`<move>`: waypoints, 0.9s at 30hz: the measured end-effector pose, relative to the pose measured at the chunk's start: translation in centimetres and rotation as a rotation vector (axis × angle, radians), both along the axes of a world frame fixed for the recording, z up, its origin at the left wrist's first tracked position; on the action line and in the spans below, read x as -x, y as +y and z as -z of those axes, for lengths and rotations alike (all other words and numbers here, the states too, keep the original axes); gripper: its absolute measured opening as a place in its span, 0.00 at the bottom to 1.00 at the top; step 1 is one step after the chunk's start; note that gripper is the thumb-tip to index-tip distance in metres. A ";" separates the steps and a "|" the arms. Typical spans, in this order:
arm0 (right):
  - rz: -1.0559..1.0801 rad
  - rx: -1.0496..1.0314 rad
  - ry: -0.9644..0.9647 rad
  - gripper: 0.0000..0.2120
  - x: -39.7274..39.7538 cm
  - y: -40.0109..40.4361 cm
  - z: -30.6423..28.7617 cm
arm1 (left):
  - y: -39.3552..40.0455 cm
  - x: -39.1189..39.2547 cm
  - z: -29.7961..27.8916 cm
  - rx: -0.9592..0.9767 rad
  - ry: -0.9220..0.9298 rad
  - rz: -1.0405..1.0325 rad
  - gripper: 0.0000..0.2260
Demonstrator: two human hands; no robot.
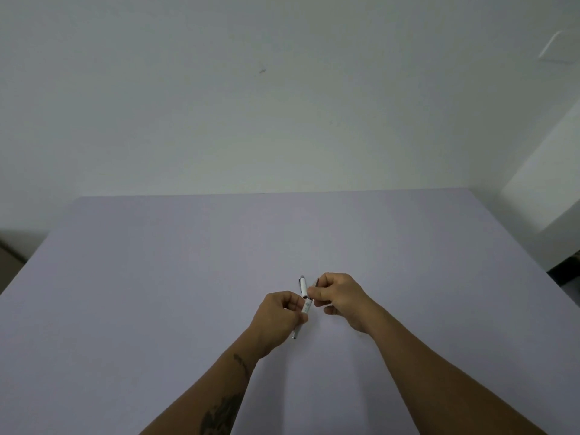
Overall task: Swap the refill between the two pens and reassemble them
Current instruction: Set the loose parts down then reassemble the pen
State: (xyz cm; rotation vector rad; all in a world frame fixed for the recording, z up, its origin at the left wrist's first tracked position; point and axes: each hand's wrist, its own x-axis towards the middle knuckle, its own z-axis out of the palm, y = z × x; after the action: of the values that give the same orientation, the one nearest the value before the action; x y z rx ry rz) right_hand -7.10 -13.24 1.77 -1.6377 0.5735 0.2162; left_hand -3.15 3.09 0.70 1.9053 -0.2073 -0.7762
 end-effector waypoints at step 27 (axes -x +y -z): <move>0.056 -0.060 -0.012 0.05 0.7 0.3 -0.3 | 0.0 0.4 -0.3 -0.028 -0.018 -0.004 0.06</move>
State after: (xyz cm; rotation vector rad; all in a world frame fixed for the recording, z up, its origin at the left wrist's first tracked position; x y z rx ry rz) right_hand -7.81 -12.91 2.09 -1.5620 0.5980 0.1804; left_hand -3.51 3.09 1.05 1.9389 -0.2046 -0.7633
